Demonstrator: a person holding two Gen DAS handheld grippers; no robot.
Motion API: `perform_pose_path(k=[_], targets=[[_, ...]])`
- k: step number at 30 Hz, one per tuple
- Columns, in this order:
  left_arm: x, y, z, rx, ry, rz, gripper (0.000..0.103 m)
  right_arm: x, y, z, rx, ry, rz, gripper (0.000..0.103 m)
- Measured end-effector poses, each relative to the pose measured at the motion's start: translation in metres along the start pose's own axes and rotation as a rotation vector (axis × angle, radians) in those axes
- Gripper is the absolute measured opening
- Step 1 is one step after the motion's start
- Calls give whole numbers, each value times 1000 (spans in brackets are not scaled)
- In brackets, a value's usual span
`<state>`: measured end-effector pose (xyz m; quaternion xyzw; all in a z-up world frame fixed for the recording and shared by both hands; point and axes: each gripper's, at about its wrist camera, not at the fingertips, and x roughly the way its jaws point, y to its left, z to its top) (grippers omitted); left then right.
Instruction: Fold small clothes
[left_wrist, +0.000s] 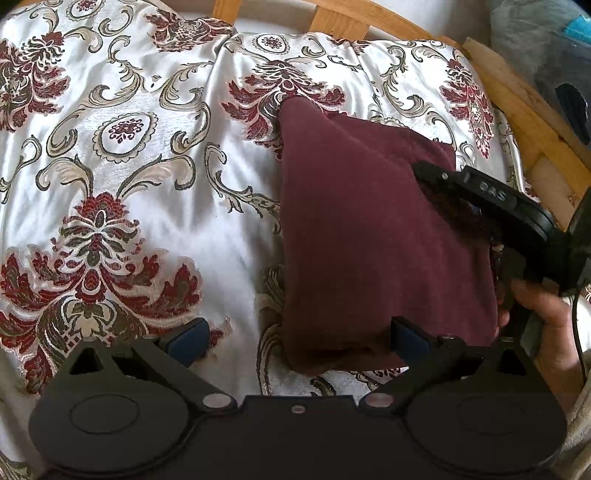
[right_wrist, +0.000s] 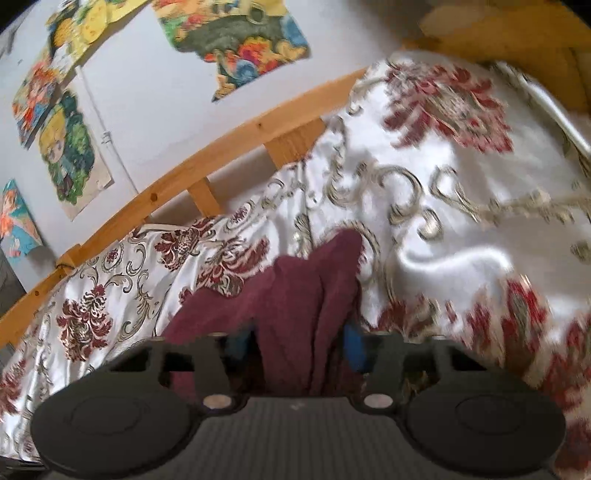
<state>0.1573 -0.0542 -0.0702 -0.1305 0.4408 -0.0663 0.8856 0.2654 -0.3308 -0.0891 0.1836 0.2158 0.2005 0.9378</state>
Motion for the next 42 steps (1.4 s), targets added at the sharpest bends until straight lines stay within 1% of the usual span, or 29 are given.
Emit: perform_pose_path(k=[1, 2, 3, 5, 8, 10, 11, 13, 16, 17, 18, 20, 22, 23, 24, 25, 26, 28, 30, 31, 32, 33, 36, 39, 42], targets=[[0, 0, -1, 4, 2, 2, 102, 1, 5, 1, -41, -8, -3, 39], [0, -1, -1, 9, 5, 4, 102, 0, 12, 3, -92, -16, -9, 34], [0, -1, -1, 14, 8, 5, 102, 0, 22, 3, -160, -26, -21, 31], [1, -1, -1, 22, 14, 9, 102, -1, 47, 0, -329, -40, -56, 30], [2, -2, -2, 27, 17, 14, 102, -3, 78, -12, -554, -55, -73, 30], [3, -2, -2, 32, 20, 16, 102, -2, 90, -18, -637, -57, -89, 30], [3, -3, -2, 34, 19, 17, 102, -1, 93, -20, -645, -55, -98, 30], [4, -3, -2, 37, 19, 17, 102, 0, 87, -17, -598, -47, -116, 30], [4, -3, -2, 43, 21, 15, 102, 2, 63, -4, -445, -7, -136, 30], [4, -3, -2, 45, 22, 14, 102, 4, 50, 1, -362, 28, -121, 34], [4, -3, -2, 46, 22, 15, 102, 7, 34, 5, -263, 65, -92, 47], [4, -3, -2, 52, 22, 16, 103, 9, 5, 10, -62, 93, -30, 57], [4, -3, -3, 56, 23, 15, 102, 11, -16, 11, 67, 119, 20, 62], [3, -3, -2, 56, 24, 14, 102, 12, -22, 11, 103, 136, 33, 67], [4, -3, -3, 57, 25, 12, 102, 12, -28, 11, 129, 146, 43, 69], [4, -3, -3, 57, 26, 11, 102, 13, -32, 10, 147, 156, 57, 70], [4, -3, -3, 58, 27, 10, 102, 14, -34, 9, 153, 171, 72, 75], [4, -2, -3, 57, 29, 9, 102, 17, -32, 8, 128, 203, 89, 79], [4, -3, -3, 57, 30, 9, 102, 19, -27, 5, 94, 212, 70, 79], [4, -3, -3, 57, 29, 8, 102, 20, -27, 4, 99, 210, 70, 78], [3, -3, -3, 57, 29, 6, 102, 20, -28, 4, 118, 209, 74, 75], [3, -3, -2, 56, 30, 4, 102, 20, -30, 3, 141, 209, 82, 67], [-2, -2, -1, 45, 19, -25, 102, 18, -40, 1, 213, 204, 111, 58], [-13, -3, 2, 41, -31, -65, 102, 20, -40, 1, 212, 199, 106, 57], [-24, -1, 8, 28, -105, -117, 101, 21, -33, 0, 170, 194, 85, 58]])
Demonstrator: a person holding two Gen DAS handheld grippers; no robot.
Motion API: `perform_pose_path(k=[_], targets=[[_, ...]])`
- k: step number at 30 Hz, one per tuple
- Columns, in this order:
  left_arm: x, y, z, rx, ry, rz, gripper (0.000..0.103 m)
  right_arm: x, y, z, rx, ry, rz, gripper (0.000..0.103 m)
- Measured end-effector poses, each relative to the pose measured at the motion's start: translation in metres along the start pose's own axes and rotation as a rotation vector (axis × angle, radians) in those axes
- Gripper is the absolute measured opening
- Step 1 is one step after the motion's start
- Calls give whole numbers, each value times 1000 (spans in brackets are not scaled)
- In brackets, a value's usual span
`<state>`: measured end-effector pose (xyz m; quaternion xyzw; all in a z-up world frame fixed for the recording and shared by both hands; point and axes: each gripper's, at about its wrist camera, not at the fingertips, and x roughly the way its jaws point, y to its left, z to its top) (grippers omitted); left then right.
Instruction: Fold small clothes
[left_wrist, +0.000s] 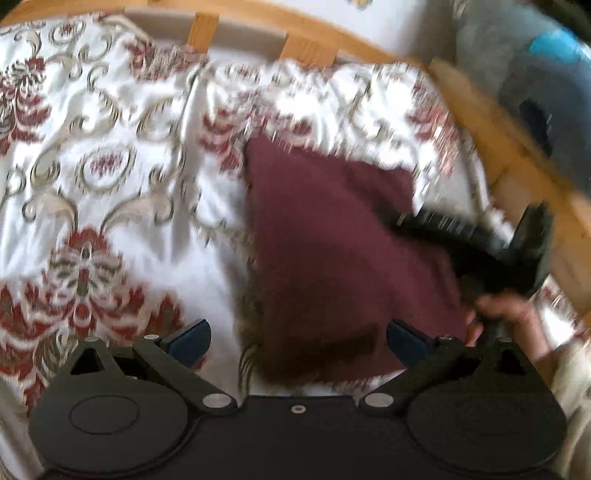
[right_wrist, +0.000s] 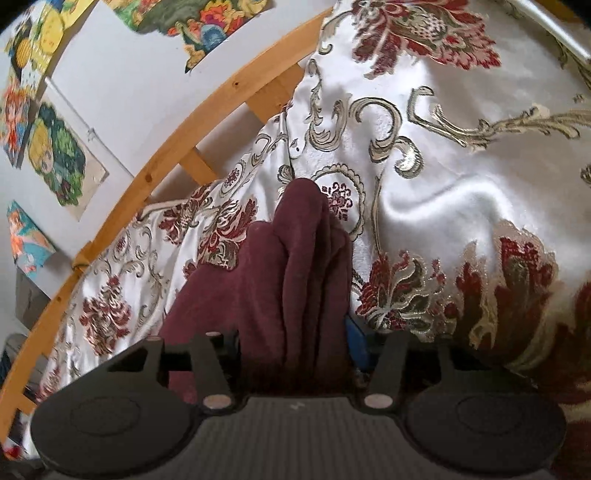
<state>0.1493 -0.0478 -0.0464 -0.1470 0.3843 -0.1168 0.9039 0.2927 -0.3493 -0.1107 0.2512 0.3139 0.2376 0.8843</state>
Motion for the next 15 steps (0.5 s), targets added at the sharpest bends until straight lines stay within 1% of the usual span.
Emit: perform_pose_path(k=[2, 4, 6, 8, 11, 15], targets=[[-3, 3, 9, -23, -32, -35, 101, 1, 2, -2, -16, -5, -7, 58], [4, 2, 21, -39, -27, -32, 101, 1, 2, -3, -21, -8, -8, 59], [17, 3, 32, -51, -3, -3, 101, 0, 2, -5, -28, -15, -8, 59], [31, 5, 39, -48, 41, 15, 100, 0, 2, -6, -36, -22, -8, 59], [43, 8, 42, -53, 98, -4, 100, -1, 2, -7, -37, -26, -7, 60], [50, 14, 35, -80, 116, -22, 100, -1, 2, -7, -36, -31, -5, 60]])
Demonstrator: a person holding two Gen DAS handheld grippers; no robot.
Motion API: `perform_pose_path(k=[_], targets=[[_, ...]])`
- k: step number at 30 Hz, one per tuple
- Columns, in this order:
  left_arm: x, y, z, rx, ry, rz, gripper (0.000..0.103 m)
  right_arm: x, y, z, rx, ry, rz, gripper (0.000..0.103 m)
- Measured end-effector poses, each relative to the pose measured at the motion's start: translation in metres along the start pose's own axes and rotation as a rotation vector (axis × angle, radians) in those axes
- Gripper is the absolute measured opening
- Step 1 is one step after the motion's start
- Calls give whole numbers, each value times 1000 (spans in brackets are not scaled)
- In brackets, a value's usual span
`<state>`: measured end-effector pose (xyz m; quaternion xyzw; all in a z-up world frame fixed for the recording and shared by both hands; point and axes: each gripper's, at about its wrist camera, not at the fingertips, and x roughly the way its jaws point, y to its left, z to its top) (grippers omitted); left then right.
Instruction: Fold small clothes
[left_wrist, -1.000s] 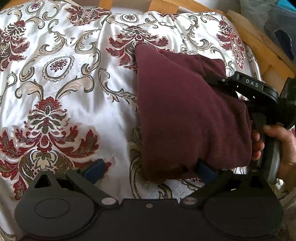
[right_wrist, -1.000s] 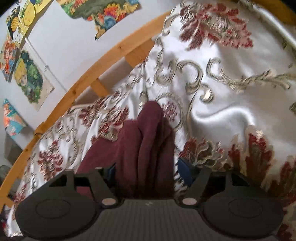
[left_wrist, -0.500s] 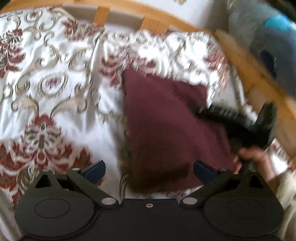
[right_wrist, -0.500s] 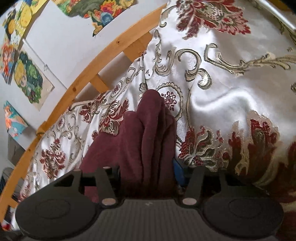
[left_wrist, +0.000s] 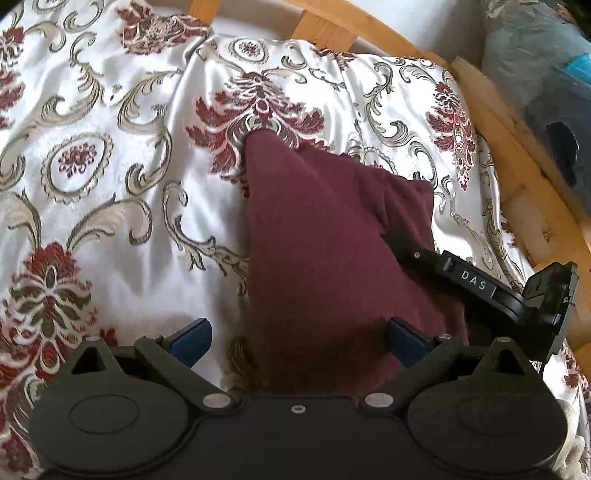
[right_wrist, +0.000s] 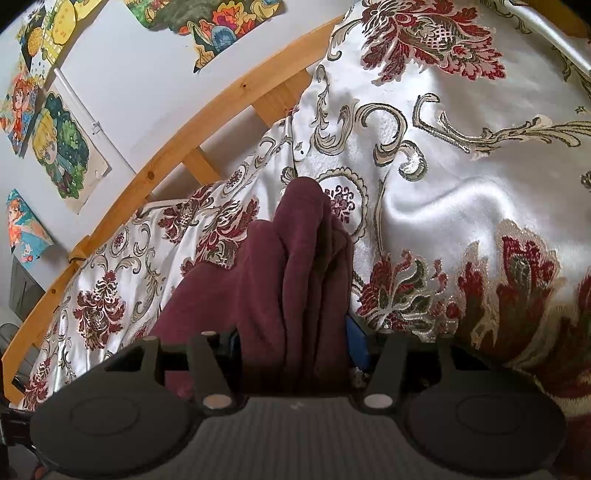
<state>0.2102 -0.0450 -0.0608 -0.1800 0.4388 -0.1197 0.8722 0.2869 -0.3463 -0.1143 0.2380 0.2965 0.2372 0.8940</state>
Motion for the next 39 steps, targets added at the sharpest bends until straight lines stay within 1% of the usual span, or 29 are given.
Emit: perform_pose_path(k=[6, 11, 14, 21, 25, 27, 28, 29, 31, 32, 35, 39], targets=[[2, 5, -6, -13, 7, -24, 100, 0, -1, 0, 0, -2, 0, 60], [3, 8, -8, -32, 26, -57, 94, 0, 1, -1, -4, -7, -6, 60], [5, 9, -8, -40, 42, -73, 92, 0, 2, -2, -8, -11, -10, 60], [8, 7, -10, -39, 45, -67, 92, 0, 2, -1, -11, -17, -11, 60], [8, 8, -10, -40, 47, -72, 92, 0, 1, -2, 9, -26, -5, 57], [8, 8, -10, -43, 50, -81, 89, -1, 2, -2, 11, -26, -4, 52], [8, 8, -10, -46, 54, -92, 84, -1, 2, -2, 14, -27, 0, 50], [8, 9, -9, -51, 60, -106, 77, -1, 3, -2, 18, -27, 4, 47], [8, 7, -9, -55, 67, -118, 70, -1, 4, -2, 19, -28, 8, 43], [8, 6, -8, -46, 68, -115, 65, -2, 5, -1, 16, -29, 7, 41], [4, -2, -9, -2, 56, -97, 57, -4, 11, 0, 5, -41, 6, 36], [-5, -8, -8, 33, 38, -80, 53, -11, 26, 1, -44, -70, -1, 33]])
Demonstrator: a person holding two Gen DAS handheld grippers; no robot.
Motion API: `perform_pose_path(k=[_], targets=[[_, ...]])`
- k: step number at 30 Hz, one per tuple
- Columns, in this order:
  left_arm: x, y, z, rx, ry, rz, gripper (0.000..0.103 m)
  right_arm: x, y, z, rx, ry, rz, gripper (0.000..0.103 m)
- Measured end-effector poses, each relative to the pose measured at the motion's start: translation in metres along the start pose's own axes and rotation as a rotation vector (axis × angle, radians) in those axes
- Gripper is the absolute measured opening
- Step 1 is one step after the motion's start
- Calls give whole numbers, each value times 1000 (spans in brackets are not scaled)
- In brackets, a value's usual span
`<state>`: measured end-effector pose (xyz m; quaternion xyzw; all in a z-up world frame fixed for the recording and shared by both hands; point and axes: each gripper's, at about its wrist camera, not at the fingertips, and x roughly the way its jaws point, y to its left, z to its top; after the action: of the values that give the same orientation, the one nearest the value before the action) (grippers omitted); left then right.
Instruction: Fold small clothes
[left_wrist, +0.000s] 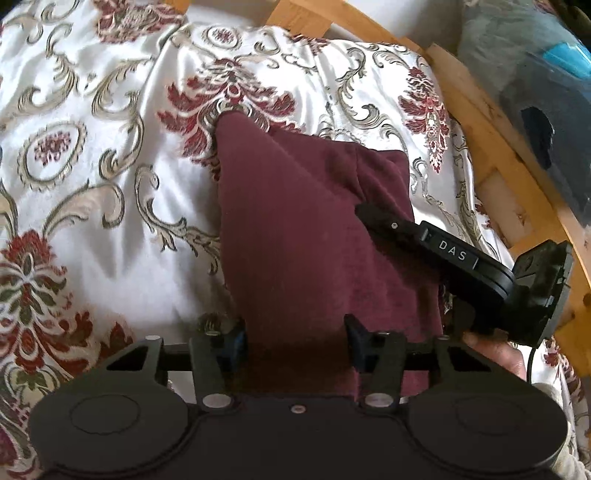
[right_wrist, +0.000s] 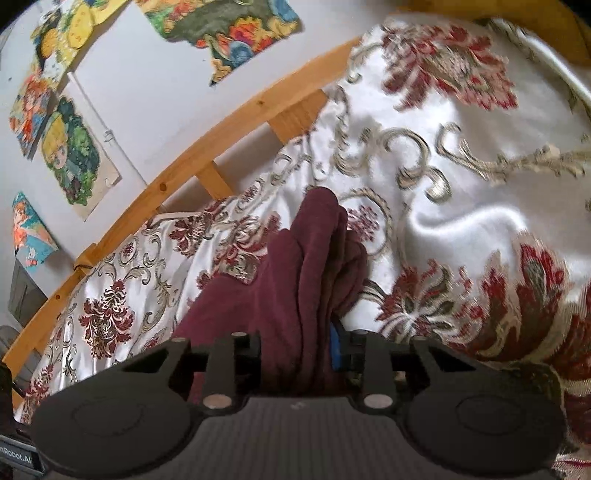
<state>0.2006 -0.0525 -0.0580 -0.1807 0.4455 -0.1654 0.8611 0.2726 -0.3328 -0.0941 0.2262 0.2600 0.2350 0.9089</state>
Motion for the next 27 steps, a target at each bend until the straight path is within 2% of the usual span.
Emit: perform_pose_path(k=[8, 13, 19, 22, 27], targets=[[-29, 2, 5, 62, -55, 56, 51, -11, 39, 4, -93, -61, 56, 31], [-58, 16, 10, 69, -100, 93, 51, 0, 69, 9, -107, -65, 113, 31], [-94, 52, 24, 36, -189, 188, 51, 46, 124, 15, -185, -41, 182, 31], [-102, 72, 35, 17, -225, 235, 52, 76, 149, 18, -183, -22, 206, 31], [-91, 103, 40, -19, -240, 290, 52, 132, 160, 23, -167, 77, 175, 31]])
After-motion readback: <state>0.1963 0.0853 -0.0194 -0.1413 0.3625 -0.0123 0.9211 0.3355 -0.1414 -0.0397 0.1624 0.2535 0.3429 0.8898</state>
